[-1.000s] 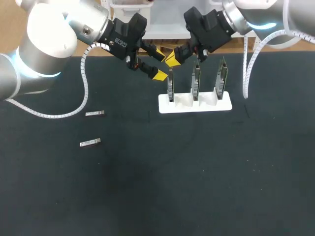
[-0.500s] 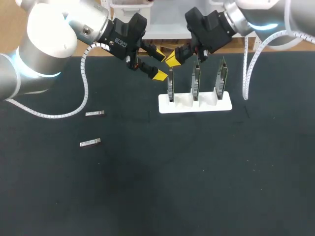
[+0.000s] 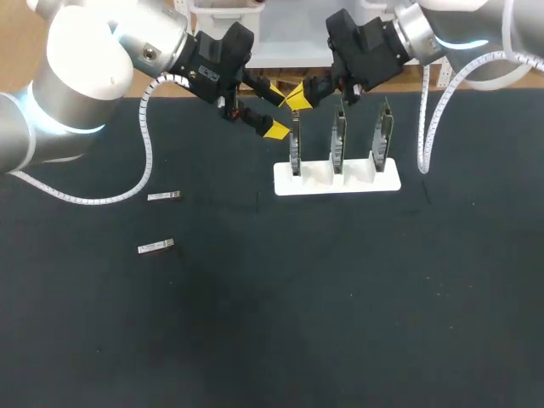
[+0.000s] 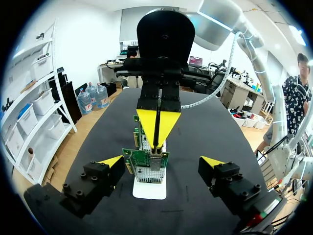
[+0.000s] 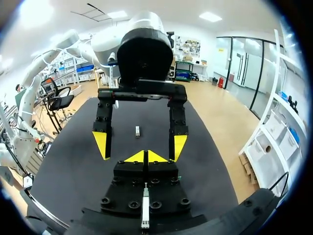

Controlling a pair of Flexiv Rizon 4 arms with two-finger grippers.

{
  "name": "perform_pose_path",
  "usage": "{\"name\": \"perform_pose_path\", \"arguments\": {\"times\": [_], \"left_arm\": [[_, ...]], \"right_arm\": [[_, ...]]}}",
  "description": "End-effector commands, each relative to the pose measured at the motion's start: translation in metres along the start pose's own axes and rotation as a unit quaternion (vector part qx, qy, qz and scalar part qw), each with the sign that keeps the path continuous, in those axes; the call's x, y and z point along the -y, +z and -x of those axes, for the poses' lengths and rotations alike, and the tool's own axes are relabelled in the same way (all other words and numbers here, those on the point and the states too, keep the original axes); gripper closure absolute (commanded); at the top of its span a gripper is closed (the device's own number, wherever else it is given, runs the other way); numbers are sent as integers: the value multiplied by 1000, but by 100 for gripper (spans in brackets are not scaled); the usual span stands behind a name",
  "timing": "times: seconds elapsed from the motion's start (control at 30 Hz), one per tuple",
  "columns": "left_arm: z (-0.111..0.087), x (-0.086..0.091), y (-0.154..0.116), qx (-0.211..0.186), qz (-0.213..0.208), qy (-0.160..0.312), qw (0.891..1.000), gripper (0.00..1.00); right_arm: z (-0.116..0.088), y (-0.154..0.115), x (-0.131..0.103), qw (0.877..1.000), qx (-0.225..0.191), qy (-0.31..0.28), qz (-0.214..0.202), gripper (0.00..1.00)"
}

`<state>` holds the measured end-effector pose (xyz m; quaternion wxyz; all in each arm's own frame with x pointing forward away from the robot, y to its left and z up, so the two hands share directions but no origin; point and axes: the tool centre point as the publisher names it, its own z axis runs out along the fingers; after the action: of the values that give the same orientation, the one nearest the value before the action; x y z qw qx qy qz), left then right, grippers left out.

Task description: Pick up the optical module with the left hand, and insert it into the network port with the right hand.

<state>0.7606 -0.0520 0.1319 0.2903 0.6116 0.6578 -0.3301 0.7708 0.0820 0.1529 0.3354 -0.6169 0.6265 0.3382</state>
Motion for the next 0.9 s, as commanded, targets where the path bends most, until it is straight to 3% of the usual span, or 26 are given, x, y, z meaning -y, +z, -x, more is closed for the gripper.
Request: {"name": "perform_pose_path", "arguments": {"times": [0.03, 0.37, 0.9], "left_arm": [[1, 0, 0, -2, 1, -1, 1000, 0], [1, 0, 0, -2, 1, -1, 1000, 0], [1, 0, 0, -2, 1, -1, 1000, 0]], "right_arm": [[5, -6, -2, 1000, 6, -5, -2, 100], [10, -47, 2, 1000, 15, -1, 3, 100], [-16, -97, -11, 1000, 5, 20, 18, 100]]}}
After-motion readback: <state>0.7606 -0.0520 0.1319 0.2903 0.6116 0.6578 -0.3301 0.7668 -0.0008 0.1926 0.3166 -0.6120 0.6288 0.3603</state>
